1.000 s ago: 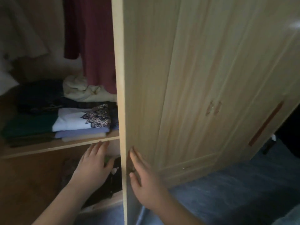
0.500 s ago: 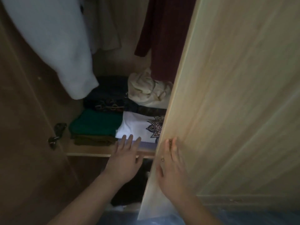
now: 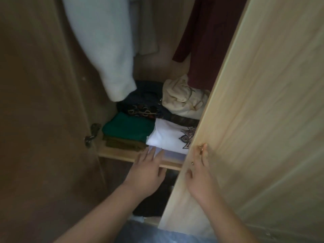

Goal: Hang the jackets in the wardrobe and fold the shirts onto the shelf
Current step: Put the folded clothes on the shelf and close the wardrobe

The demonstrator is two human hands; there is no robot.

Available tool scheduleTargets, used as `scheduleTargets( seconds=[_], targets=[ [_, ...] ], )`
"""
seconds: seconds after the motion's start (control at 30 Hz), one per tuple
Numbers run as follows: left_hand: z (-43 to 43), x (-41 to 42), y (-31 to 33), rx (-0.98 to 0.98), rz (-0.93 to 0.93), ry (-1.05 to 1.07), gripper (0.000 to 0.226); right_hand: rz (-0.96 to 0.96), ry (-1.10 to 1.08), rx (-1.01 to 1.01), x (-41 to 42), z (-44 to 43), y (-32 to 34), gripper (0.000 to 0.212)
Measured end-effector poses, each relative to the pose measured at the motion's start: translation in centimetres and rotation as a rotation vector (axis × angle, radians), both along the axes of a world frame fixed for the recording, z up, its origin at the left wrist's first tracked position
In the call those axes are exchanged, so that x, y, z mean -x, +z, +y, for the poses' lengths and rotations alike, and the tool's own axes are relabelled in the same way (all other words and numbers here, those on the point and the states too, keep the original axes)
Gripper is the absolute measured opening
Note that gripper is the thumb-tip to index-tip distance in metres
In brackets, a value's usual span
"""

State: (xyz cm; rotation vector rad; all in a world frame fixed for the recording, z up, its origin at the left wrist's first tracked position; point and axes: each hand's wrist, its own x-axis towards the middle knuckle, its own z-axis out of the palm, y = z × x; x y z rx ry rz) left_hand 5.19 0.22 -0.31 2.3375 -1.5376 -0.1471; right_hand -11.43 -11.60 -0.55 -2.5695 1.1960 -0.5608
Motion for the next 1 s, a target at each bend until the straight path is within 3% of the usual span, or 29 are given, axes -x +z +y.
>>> scheduleTargets(
  seconds=[0.13, 0.3, 0.6, 0.7, 0.9, 1.0],
  targets=[
    [7.8, 3.6, -0.9, 0.004, -0.027, 0.141, 0.067, 0.020, 0.139, 0.015, 1.5, 5.3, -0.2, 0.071],
    [20.2, 8.2, -2.2, -0.022, 0.022, 0.374, 0.063, -0.045, 0.405, -0.164, 3.3, 14.3, -1.6, 0.054],
    [41.4, 7.9, 0.4, 0.067, 0.092, 0.764, 0.045, 0.054, 0.697, -0.279, 0.0, 30.3, 0.2, 0.048],
    [42.9, 3.8, 1.8, 0.152, 0.146, 0.752, 0.030, 0.030, 0.700, -0.251, -2.4, 33.6, 1.7, 0.048],
    [40.5, -3.8, 5.4, 0.308, 0.321, 0.428, 0.047, -0.015, 0.577, -0.216, -6.0, 37.3, 4.0, 0.048],
    [39.7, -4.1, 5.0, 0.371, 0.430, 0.411, 0.027, -0.059, 0.516, -0.236, -6.4, 37.9, 4.6, 0.047]
  ],
)
